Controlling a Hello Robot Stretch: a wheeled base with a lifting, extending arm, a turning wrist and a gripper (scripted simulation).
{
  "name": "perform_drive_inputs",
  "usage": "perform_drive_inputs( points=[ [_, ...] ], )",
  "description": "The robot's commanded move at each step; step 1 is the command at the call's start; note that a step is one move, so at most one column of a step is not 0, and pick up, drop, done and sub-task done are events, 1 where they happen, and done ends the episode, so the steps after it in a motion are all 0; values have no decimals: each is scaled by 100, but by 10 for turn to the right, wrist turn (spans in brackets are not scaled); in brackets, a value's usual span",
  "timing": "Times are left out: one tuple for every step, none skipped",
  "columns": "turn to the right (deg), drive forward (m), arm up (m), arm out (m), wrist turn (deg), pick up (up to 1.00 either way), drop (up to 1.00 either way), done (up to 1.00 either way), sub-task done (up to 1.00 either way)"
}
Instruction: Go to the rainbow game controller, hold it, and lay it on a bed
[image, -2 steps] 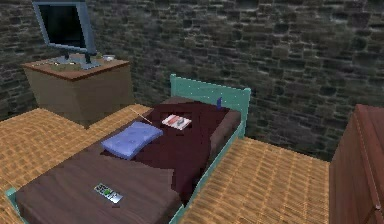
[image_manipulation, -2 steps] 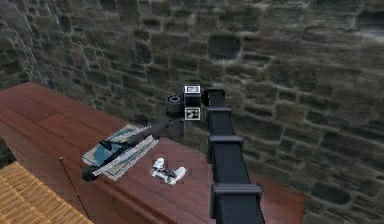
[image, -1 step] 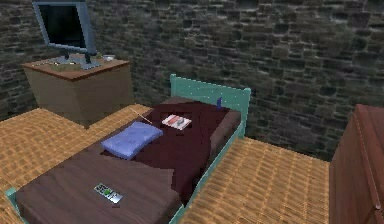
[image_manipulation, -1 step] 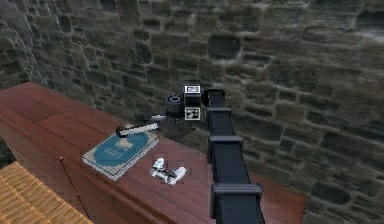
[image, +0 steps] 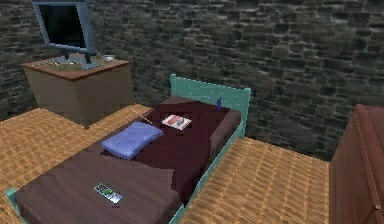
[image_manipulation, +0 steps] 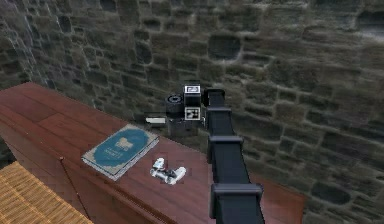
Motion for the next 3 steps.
perform_drive_inputs(
  points=[
    [0,0,-30,0,0,0,0,0,0],
    [0,0,0,0,0,100,0,0,0],
    [0,0,10,0,0,0,0,0,0]
  ],
)
